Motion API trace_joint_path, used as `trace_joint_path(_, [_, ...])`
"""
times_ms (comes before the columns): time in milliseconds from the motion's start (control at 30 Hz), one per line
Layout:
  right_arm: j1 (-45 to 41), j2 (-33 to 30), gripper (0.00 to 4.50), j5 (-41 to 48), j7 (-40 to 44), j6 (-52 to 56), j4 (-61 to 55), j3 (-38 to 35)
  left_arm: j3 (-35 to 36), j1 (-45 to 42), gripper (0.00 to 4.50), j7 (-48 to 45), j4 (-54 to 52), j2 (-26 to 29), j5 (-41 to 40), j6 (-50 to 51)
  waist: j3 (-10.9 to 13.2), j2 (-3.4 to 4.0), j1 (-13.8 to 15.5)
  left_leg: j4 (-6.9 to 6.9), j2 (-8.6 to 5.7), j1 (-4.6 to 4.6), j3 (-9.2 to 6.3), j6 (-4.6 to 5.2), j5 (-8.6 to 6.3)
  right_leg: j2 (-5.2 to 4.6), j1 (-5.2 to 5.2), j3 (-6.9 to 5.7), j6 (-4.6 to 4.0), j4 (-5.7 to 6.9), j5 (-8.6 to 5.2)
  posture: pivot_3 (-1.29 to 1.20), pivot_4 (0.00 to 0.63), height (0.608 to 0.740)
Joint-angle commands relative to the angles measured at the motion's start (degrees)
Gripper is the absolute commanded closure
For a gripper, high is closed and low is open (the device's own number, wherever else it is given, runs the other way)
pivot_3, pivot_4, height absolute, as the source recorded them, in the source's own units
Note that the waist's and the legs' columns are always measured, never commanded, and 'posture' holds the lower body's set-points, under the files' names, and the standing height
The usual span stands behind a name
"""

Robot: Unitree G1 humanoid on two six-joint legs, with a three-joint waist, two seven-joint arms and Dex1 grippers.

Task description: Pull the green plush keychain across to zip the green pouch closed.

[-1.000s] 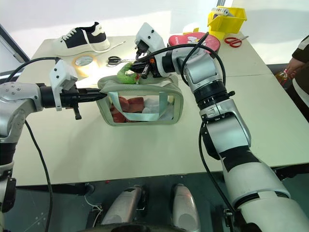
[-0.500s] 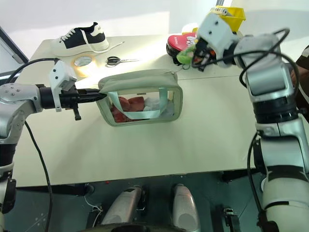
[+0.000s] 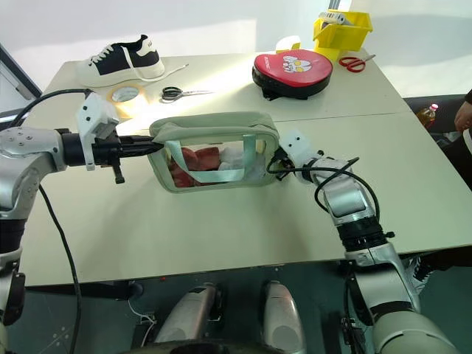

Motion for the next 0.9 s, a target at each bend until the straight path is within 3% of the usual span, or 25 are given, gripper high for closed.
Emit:
trace_joint_path(33, [-1.30,1.16,4.47,2.11,1.02,2.03,-2.15,-1.00,1.18,-0.22,4.50,0.34,-0.61,0.65,0.46,-0.50,0.00,0.00,-0.07,0.00,0.03,0.02,0.00,0.00,0.00,0.03,0.02,0.00,-0.02,-0.03,0.01,0.00,0.150,0.740])
trace_joint_path(167, [-5.18,-2.53,4.47,4.43,4.05,3.14,-2.39,-4.33,1.22,-0.27,4.50,0.39,-0.44,0.55,0.71,-0.82,0.01,0.02,-0.02,-0.01,0.08,0.02,0.01,0.00,0.00,0.06,0.01,0.01,-0.06,-0.06,0.03,0.00,0.150,0.740])
trace_joint_path(200, [-6.52,-4.43,4.15,5.97,6.57,3.30,-2.98,-5.35,1.35,-0.60,4.50,0.46,-0.07,0.49,0.70,-0.87,0.02,0.03,0.02,-0.01,0.08,0.02,0.02,0.00,0.00,0.05,0.02,0.01,-0.05,-0.06,0.03,0.00,0.150,0.740])
trace_joint_path(300, [-11.54,-12.68,2.91,10.29,16.36,3.90,-5.04,-7.12,2.74,-2.47,3.38,0.33,1.44,0.69,-0.60,0.21,0.08,0.05,0.27,-0.01,0.07,-0.01,0.05,0.00,0.00,0.04,0.01,0.00,-0.06,-0.11,0.02,0.00,0.150,0.740])
trace_joint_path(467, [-18.89,-23.67,0.29,17.52,32.02,5.14,-6.93,-7.40,6.62,-3.48,0.80,-4.02,2.36,4.53,-5.34,3.81,0.10,0.00,0.03,-0.05,0.12,-0.05,0.08,0.06,-0.07,0.05,-0.03,-0.01,-0.03,-0.19,0.02,0.00,0.150,0.740])
trace_joint_path(500, [-19.82,-24.72,0.00,19.94,34.65,6.43,-8.16,-7.84,7.89,-4.12,0.28,-4.21,2.98,5.12,-6.53,5.03,0.10,0.00,-0.04,-0.06,0.16,-0.05,0.08,0.05,-0.11,0.07,-0.02,-0.02,-0.02,-0.21,0.01,0.00,0.150,0.740])
trace_joint_path(533, [-20.55,-25.36,0.00,22.02,36.53,7.67,-9.28,-8.24,8.95,-4.82,0.05,-4.12,3.65,5.62,-7.52,6.36,0.10,0.00,-0.16,-0.05,0.19,-0.05,0.10,0.02,-0.15,0.07,-0.03,-0.02,-0.02,-0.21,0.01,0.00,0.150,0.740])
trace_joint_path(633, [-21.25,-26.58,0.00,25.94,39.50,10.39,-12.21,-8.59,10.52,-5.68,0.05,-4.02,5.28,7.16,-8.00,7.57,0.11,0.00,-0.24,-0.04,0.24,-0.04,0.12,0.01,-0.19,0.07,-0.04,-0.01,0.02,-0.21,-0.02,0.00,0.150,0.740])
trace_joint_path(900, [-17.82,-25.09,0.00,27.81,35.50,11.51,-16.25,-9.24,11.96,-4.27,0.05,-1.23,5.06,8.03,-7.21,6.98,0.11,-0.02,0.39,-0.02,0.23,-0.10,0.15,-0.14,-0.29,-0.02,-0.06,0.01,-0.22,-0.31,-0.09,0.00,0.150,0.740])
